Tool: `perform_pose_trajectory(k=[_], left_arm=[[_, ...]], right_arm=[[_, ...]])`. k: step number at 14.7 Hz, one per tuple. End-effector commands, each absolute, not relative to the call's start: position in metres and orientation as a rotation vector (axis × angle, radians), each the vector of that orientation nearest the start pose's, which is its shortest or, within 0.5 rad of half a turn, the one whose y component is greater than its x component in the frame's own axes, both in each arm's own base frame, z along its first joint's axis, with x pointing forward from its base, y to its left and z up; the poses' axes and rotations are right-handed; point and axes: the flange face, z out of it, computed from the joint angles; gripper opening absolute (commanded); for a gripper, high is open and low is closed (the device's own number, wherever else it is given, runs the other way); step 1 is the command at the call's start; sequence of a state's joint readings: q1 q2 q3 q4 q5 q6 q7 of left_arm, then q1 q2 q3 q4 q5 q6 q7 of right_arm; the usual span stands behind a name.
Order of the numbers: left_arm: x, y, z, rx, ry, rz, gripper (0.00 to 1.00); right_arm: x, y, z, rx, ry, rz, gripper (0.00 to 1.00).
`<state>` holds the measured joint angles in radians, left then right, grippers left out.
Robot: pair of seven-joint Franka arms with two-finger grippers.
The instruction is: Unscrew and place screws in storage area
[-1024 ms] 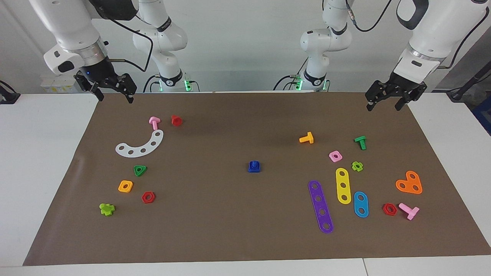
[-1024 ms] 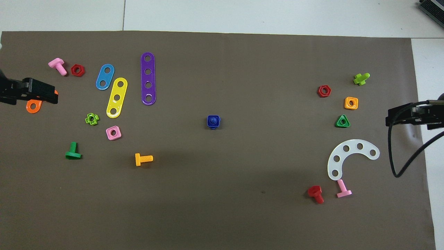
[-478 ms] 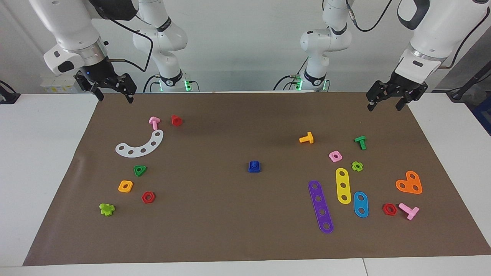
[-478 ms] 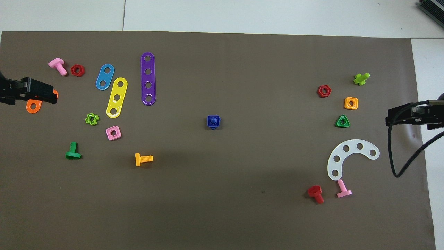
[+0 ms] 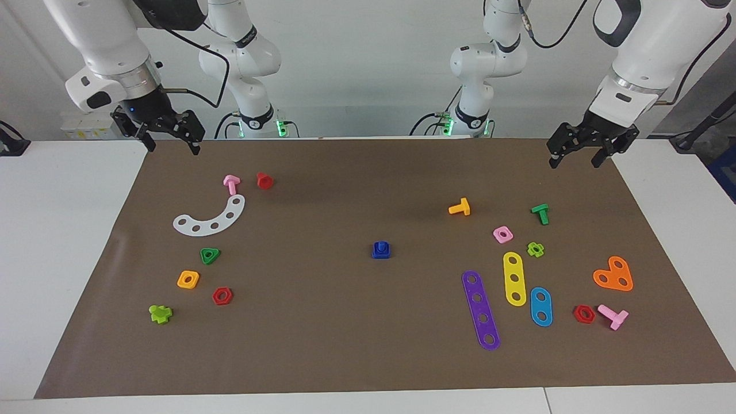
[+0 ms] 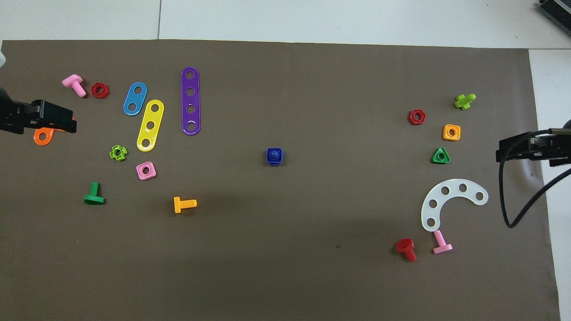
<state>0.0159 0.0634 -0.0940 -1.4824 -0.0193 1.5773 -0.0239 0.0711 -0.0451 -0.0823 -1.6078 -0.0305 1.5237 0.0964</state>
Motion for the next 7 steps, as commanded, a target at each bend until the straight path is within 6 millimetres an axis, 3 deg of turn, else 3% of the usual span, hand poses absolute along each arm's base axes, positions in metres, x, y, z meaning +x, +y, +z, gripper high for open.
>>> perform_pose_trajectory(k=[1,7], left_arm=[[0.561,-0.08,0.627,-3.156,0.022,-0.099,1.0],[0.546,-0.193,0.614,-3.177,-0.086,-0.107,1.0]], right_arm=[[0.529,-0.011,0.631,-3.157,0.139,0.067,1.0],[0.529,-0.011,0.631,-3.156,0.139,0.067,1.0]])
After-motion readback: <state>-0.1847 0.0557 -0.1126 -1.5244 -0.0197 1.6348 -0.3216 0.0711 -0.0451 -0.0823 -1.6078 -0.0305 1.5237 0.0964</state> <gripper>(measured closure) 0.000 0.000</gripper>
